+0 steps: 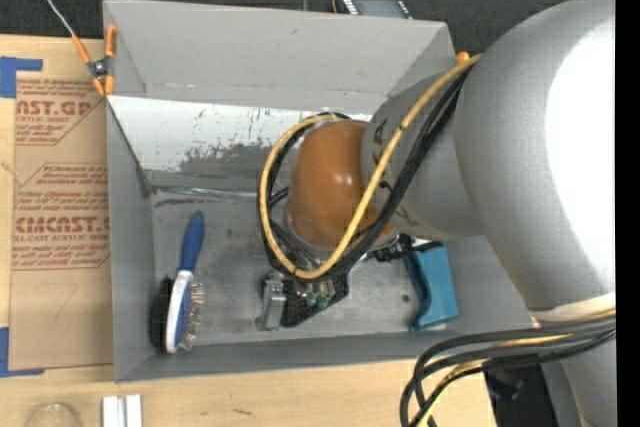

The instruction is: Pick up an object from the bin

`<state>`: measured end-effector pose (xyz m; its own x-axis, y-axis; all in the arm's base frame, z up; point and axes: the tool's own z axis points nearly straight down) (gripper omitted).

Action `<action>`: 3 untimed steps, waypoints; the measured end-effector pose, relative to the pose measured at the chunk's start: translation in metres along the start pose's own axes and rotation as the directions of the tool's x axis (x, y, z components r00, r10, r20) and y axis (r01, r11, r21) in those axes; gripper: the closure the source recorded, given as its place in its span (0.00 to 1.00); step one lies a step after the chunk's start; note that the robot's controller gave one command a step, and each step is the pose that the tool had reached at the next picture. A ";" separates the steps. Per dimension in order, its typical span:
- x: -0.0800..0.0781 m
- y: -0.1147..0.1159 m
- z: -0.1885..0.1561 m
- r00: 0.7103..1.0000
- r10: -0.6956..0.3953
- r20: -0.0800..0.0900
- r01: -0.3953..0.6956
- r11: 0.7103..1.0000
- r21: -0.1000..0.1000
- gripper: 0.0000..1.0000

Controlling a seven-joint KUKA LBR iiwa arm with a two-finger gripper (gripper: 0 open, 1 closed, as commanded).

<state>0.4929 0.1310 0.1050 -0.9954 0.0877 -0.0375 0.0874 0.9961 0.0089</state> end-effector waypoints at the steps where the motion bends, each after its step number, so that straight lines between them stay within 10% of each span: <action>1: -0.078 -0.088 0.013 0.994 -0.108 0.001 0.108 0.994 0.000 0.00; 2: -0.076 -0.082 0.011 0.994 -0.113 0.001 0.113 0.994 -0.004 1.00; 3: -0.089 -0.015 -0.018 0.979 -0.203 0.008 0.203 0.979 -0.008 1.00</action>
Offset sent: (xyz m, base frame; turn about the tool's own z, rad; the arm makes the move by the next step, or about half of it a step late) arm 0.0687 -0.0913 -0.0101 -0.1128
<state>0.5791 0.1077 0.1266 -0.9922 -0.1161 -0.0462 -0.1166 0.9931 0.0090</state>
